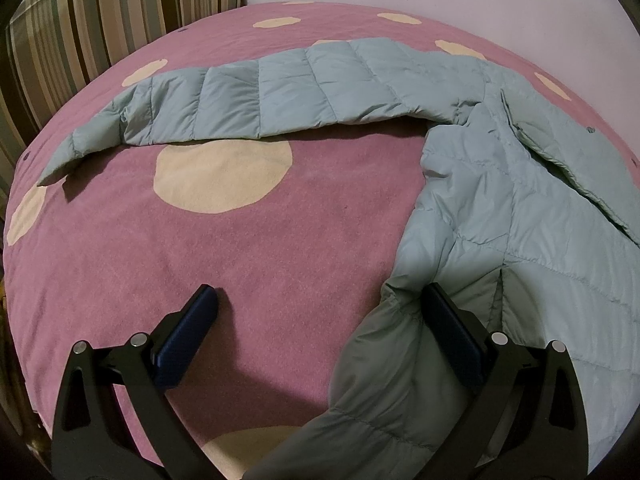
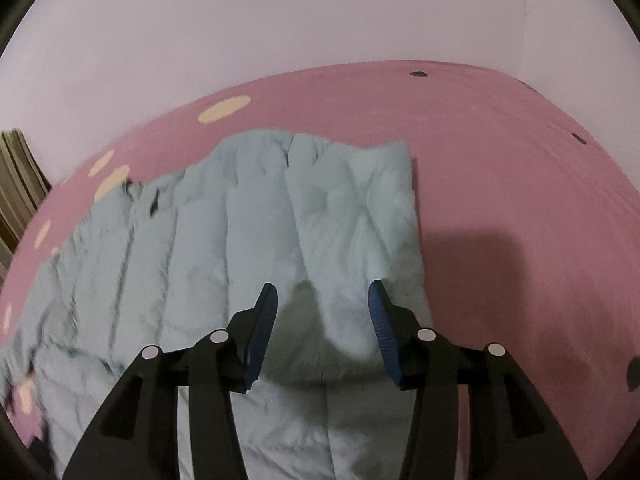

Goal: Fold large clothes

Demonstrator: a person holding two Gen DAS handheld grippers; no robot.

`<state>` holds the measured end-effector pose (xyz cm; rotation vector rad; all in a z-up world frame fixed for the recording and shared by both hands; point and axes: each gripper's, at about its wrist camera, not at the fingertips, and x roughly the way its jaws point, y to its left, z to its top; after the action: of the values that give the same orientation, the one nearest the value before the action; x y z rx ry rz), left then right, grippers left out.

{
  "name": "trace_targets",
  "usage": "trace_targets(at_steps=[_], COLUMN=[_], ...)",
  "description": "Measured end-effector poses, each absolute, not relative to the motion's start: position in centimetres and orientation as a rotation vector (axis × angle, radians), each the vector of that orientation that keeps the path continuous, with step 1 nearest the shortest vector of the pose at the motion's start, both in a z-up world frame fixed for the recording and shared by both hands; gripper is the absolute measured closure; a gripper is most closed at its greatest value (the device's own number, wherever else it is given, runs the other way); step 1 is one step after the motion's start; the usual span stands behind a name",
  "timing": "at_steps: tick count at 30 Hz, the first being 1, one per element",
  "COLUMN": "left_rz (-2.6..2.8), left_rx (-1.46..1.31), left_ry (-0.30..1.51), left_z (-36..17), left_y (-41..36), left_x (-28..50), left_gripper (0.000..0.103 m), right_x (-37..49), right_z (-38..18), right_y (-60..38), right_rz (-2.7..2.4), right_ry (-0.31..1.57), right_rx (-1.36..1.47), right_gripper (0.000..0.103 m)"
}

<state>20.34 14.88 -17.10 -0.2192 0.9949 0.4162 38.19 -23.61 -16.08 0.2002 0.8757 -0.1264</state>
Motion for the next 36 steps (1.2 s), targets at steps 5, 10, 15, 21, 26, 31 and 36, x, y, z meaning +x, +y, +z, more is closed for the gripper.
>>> trace_targets(at_steps=[5, 10, 15, 21, 26, 31, 36], left_rz=[0.416, 0.415, 0.407, 0.296, 0.358, 0.444, 0.504], left_rx=[-0.22, -0.222, -0.229, -0.381, -0.471, -0.589, -0.666], left_ry=[0.996, 0.993, 0.993, 0.93, 0.873, 0.816, 0.749], left_z=[-17.1, -17.1, -17.2, -16.2, -15.8, -16.1, -16.6], left_y=[14.9, 14.9, 14.9, 17.9, 22.8, 28.7, 33.3], left_x=[20.3, 20.3, 20.3, 18.8, 17.5, 16.7, 18.7], left_gripper=[0.002, 0.002, 0.002, 0.002, 0.002, 0.002, 0.002], right_x=[38.8, 39.0, 38.9, 38.9, 38.8, 38.7, 38.7], right_z=[-18.5, -18.9, -18.8, -18.9, -18.8, -18.7, -18.7], right_y=[-23.3, -23.2, -23.2, -23.1, -23.0, -22.8, -22.8], right_rz=[-0.134, -0.146, -0.145, -0.142, -0.143, -0.144, -0.143], right_ry=[0.906, 0.915, 0.912, 0.909, 0.905, 0.902, 0.901], right_rx=[0.159, 0.134, 0.133, 0.128, 0.118, 0.113, 0.109], right_gripper=[0.054, 0.053, 0.052, 0.05, 0.049, 0.048, 0.048])
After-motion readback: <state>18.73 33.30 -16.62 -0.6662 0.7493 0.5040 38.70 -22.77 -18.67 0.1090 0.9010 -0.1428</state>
